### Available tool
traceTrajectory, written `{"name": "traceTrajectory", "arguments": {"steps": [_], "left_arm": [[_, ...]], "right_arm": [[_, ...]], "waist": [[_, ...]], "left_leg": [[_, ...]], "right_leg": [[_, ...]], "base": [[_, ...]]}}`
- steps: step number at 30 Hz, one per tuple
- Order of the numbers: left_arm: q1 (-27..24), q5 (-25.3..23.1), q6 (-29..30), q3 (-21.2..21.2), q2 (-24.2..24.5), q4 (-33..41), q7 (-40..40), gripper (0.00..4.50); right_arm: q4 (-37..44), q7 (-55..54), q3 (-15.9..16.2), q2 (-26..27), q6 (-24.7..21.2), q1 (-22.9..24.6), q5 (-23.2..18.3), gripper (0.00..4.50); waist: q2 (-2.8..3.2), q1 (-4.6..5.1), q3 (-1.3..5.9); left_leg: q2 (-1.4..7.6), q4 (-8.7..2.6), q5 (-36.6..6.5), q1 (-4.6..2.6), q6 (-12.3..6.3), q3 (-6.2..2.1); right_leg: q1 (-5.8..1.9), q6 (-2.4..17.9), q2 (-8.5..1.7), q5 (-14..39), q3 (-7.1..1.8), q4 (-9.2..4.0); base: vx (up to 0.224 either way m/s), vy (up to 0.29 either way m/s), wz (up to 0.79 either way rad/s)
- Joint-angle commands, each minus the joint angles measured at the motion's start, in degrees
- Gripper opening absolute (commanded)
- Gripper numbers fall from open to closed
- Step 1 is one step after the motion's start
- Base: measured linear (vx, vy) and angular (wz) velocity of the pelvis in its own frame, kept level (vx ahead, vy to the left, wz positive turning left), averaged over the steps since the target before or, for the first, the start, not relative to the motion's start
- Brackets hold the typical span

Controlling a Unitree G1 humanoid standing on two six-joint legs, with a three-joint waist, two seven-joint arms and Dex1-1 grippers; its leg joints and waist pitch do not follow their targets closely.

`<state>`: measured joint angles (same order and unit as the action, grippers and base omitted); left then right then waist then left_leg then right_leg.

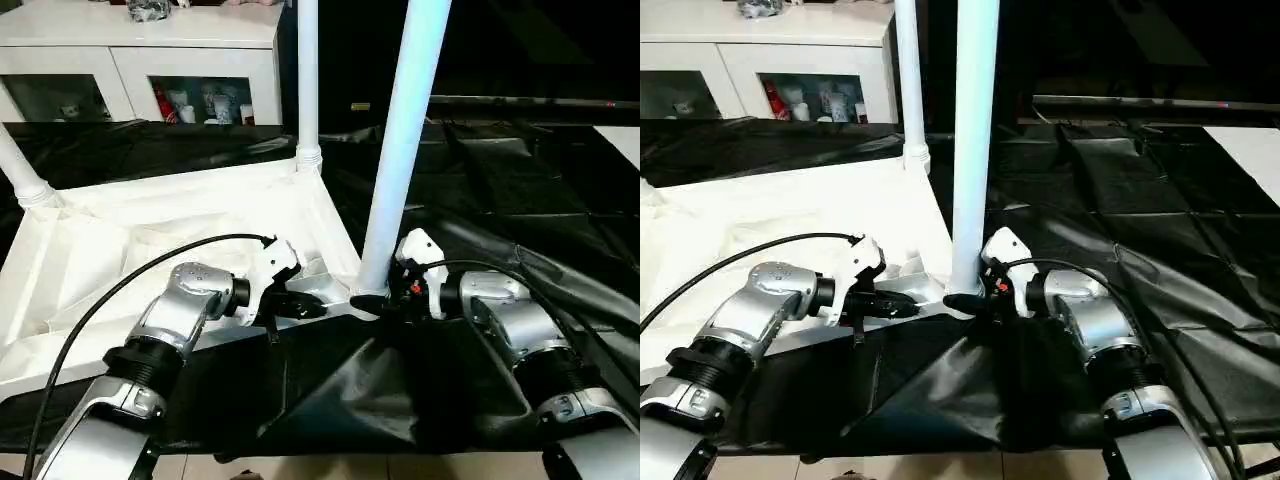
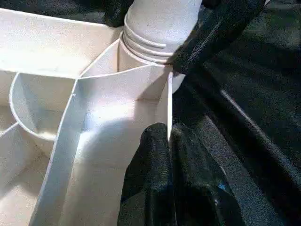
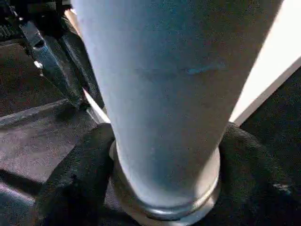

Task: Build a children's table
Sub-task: Rotate leg to tighten

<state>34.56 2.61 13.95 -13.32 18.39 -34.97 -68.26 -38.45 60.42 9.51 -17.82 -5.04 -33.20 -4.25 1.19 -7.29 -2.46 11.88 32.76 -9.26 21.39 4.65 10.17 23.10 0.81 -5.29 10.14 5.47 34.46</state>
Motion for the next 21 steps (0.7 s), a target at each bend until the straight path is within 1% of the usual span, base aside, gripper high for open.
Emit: {"name": "traceTrajectory", "arguments": {"steps": [1,4,6,7,8,9,10,11,12,13,14,15,16,17,18,19,21], "left_arm": [[0.3,1.0,0.1,0.2,-1.1,0.3,0.6,0.0],[1.2,0.2,0.3,0.7,-2.4,-1.5,4.0,0.0],[2.1,-0.9,0.7,0.9,-3.6,-3.4,7.8,0.0],[2.7,-1.6,1.0,1.1,-4.4,-4.6,10.4,0.0],[3.2,-2.2,1.3,1.2,-5.1,-5.7,13.0,0.0],[4.0,-2.7,1.6,1.7,-6.1,-7.0,16.2,0.0],[4.6,-3.0,1.8,2.1,-7.1,-8.2,18.7,0.0],[5.8,-3.5,2.0,2.6,-8.8,-10.0,23.0,0.0],[6.6,-3.9,2.0,2.8,-10.0,-11.3,25.6,0.0],[7.4,-4.2,1.8,2.9,-11.2,-12.6,28.2,0.0],[8.3,-4.5,1.3,2.8,-12.7,-13.8,30.7,0.0],[8.9,-4.8,0.5,2.8,-13.8,-14.9,32.3,0.0],[9.4,-4.9,0.0,2.7,-14.6,-15.6,33.3,0.0],[9.8,-5.4,-0.8,2.4,-15.1,-16.2,33.7,0.0],[10.0,-5.7,-1.3,2.2,-15.4,-16.5,33.7,0.0],[10.2,-5.8,-2.0,2.0,-15.6,-16.8,33.4,0.0],[10.2,-5.9,-3.4,1.5,-15.4,-16.7,31.9,0.0]], "right_arm": [[0.2,-1.0,-1.0,1.3,-1.1,0.8,-1.8,2.87],[-1.5,-6.3,-2.4,3.1,-1.5,1.0,-1.6,2.82],[-2.9,-11.0,-3.1,4.5,-2.1,1.1,-0.8,2.78],[-3.7,-13.9,-3.6,5.3,-2.2,1.2,-0.4,2.77],[-4.4,-16.7,-4.1,6.2,-2.2,1.2,0.0,2.77],[-5.3,-20.6,-4.9,7.2,-2.7,1.0,0.3,2.77],[-6.2,-24.1,-5.9,8.2,-3.3,0.8,0.4,2.76],[-7.4,-30.2,-7.7,10.1,-4.2,0.3,0.2,2.76],[-8.0,-34.1,-8.7,11.4,-4.8,0.0,0.1,2.76],[-8.6,-37.8,-9.7,12.8,-5.3,-0.4,0.0,2.76],[-9.2,-40.9,-10.2,14.3,-5.5,-0.9,0.1,2.76],[-9.4,-42.3,-9.8,15.4,-5.1,-1.3,0.6,2.76],[-9.5,-43.0,-9.4,16.2,-4.7,-1.6,1.1,2.76],[-9.3,-42.8,-8.6,17.0,-3.8,-1.8,1.6,2.76],[-9.2,-42.5,-8.0,17.4,-3.2,-2.0,2.0,2.76],[-8.8,-41.4,-7.2,17.8,-2.2,-2.0,2.4,2.76],[-7.8,-39.1,-6.3,17.8,-0.1,-1.8,2.7,2.76]], "waist": [[-0.73,0.13,3.68],[-0.71,0.3,3.58],[-0.83,0.47,3.42],[-0.83,0.47,3.42],[-0.73,0.68,3.17],[-0.68,0.73,3.06],[-0.78,0.87,3.04],[-0.52,0.98,3.06],[-0.57,1.14,3.03],[-0.62,1.17,3.01],[-0.52,1.22,2.98],[-0.52,1.19,3.04],[-0.33,1.2,3.11],[-0.4,1.16,3.18],[-0.55,1.12,3.26],[-0.55,1.12,3.26],[-0.56,0.93,3.36]], "left_leg": [[1.49,-3.3,-11.2,-0.63,-3.67,-0.03],[1.49,-3.42,-12.2,-0.7,-3.09,-0.09],[1.28,-3.57,-13.4,-0.82,-2.16,-0.14],[1.28,-3.57,-13.4,-0.82,-2.16,-0.14],[1.28,-3.72,-14.9,-1.07,-1.62,-0.16],[1.27,-3.87,-16.4,-1.31,-0.86,-0.27],[1.22,-3.92,-16.8,-1.28,-0.65,-0.28],[1.22,-4.05,-17.4,-1.28,-0.27,-0.42],[1.15,-4.08,-18.3,-1.55,0.22,-0.48],[1.15,-4.09,-18.8,-1.65,0.29,-0.53],[1.03,-4.08,-19.3,-1.59,0.29,-0.52],[0.9,-4.04,-19.3,-1.47,0.32,-0.65],[0.94,-4.12,-19.3,-1.45,0.17,-0.64],[0.93,-4.1,-18.8,-1.3,-0.19,-0.61],[0.95,-4.15,-18.2,-1.16,-0.6,-0.58],[0.95,-4.15,-18.2,-1.16,-0.6,-0.58],[1.02,-4.1,-17.0,-1.05,-1.22,-0.51]], "right_leg": [[-3.04,12.0,-3.28,10.7,-2.79,-3.74],[-2.92,11.7,-3.38,12.5,-2.82,-3.93],[-2.92,10.5,-3.49,16.4,-2.8,-4.43],[-2.92,10.5,-3.49,16.4,-2.8,-4.43],[-2.58,9.7,-3.49,19.3,-2.81,-4.92],[-2.5,9.0,-3.46,21.6,-2.77,-5.19],[-2.5,8.8,-3.53,22.6,-2.79,-5.31],[-2.5,8.1,-3.58,23.8,-2.8,-5.44],[-2.27,7.6,-3.48,25.0,-2.71,-5.68],[-2.21,7.4,-3.54,25.7,-2.67,-5.85],[-2.2,6.8,-3.51,26.3,-2.64,-6.06],[-2.36,6.3,-3.55,26.9,-2.51,-6.15],[-2.37,6.1,-3.51,26.6,-2.55,-6.18],[-2.42,5.9,-3.49,25.5,-2.58,-6.21],[-2.58,5.9,-3.52,24.2,-2.59,-6.16],[-2.58,5.9,-3.52,24.2,-2.59,-6.16],[-2.65,6.8,-3.51,21.4,-2.68,-5.8]], "base": [[0.0,0.0,0.0],[0.0,0.0,0.0],[0.0,0.0,0.0],[0.0,0.0,0.0],[0.0,0.0,0.0],[0.0,0.0,0.0],[0.0,0.0,0.0],[0.0,0.0,0.0],[0.0,0.0,0.0],[0.0,0.0,0.0],[0.0,0.0,0.0],[0.0,0.0,0.0],[0.0,0.0,0.0],[0.0,0.0,0.0],[0.0,0.0,0.0],[0.0,0.0,0.0],[0.0,0.0,0.0]]}}
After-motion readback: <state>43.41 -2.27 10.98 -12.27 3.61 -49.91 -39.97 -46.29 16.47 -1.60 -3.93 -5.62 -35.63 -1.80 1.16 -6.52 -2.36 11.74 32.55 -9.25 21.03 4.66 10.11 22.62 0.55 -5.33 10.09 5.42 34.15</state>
